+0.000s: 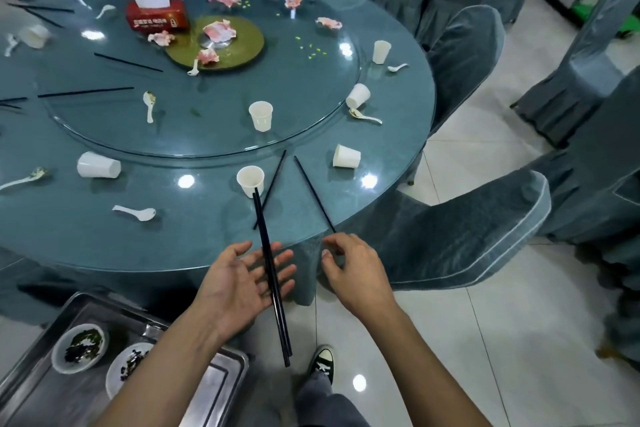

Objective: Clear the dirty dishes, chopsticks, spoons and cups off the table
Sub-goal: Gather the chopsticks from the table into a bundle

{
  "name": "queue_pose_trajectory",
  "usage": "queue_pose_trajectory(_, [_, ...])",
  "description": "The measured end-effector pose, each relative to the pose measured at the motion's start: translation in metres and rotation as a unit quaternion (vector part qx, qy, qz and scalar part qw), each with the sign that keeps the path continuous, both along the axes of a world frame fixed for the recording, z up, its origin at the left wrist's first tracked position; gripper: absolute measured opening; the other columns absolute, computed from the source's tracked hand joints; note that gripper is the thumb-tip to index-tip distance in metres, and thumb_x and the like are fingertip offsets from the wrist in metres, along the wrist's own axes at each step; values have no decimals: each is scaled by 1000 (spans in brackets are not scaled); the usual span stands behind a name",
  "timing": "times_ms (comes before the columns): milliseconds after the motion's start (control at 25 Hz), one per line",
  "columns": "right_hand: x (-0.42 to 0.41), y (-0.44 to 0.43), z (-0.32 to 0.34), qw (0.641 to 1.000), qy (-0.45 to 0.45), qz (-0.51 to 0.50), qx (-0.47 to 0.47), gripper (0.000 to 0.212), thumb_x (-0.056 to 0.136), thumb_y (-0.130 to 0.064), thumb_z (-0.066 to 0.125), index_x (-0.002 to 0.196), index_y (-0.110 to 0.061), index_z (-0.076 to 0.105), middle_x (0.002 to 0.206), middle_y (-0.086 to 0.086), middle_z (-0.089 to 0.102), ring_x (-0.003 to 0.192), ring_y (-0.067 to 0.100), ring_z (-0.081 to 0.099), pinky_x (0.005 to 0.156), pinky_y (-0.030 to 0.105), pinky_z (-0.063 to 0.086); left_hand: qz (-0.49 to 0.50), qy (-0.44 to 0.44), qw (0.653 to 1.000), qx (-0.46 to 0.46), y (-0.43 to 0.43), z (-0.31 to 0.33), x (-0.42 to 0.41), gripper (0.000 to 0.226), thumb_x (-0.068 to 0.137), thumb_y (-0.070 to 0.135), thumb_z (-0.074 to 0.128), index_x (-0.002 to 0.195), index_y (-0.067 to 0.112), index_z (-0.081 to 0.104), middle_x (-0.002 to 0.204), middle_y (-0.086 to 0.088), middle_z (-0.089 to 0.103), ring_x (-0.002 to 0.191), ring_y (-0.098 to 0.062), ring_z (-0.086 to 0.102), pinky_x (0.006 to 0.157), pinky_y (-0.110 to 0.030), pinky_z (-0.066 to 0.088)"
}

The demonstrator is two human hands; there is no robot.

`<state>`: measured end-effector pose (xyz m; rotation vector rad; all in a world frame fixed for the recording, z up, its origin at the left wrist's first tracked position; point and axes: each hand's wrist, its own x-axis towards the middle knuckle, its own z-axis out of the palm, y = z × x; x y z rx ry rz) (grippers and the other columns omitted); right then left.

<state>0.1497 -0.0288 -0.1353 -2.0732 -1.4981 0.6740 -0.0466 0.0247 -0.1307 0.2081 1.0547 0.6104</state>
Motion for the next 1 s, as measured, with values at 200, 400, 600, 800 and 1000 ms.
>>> queue_pose_trajectory(200, [34,38,-12,999,1,33,-10,31,97,-27,59,127,-22,66,124,-4,65,113,15,61,101,33,49,22,13,1000,-6,18,-3,25,51,98,36,44,134,6,61,126,-17,70,115,-36,65,99,-50,50])
queue_pose_trajectory(400, [43,72,-27,998,-1,52,-45,30,96,-26,59,125,-22,66,121,-1,66,109,16,62,99,37,51,55,13,998,-18,35,-5,26,51,97,34,43,136,5,60,127,-18,69,114,-36,65,99,-50,49])
queue_pose_trajectory(600, [45,114,-41,992,-49,82,-76,32,96,-24,57,126,-17,65,119,6,66,107,25,62,95,39,50,68,20,997,-26,59,-12,24,53,98,35,43,139,5,58,129,-18,69,114,-35,65,101,-50,48])
queue_pose_trajectory(800, [41,152,-70,987,-70,68,-131,44,96,-24,57,138,-14,53,125,12,59,113,31,58,99,45,48,84,10,996,-27,82,-17,15,52,98,35,43,138,4,58,129,-18,68,116,-36,63,101,-50,48])
queue_pose_trajectory(1000, [32,183,-98,974,-117,36,-193,57,98,-27,53,151,-14,35,138,16,47,127,35,46,108,47,40,89,16,995,-41,94,-29,0,51,99,34,40,136,4,59,128,-18,69,116,-35,65,98,-49,49])
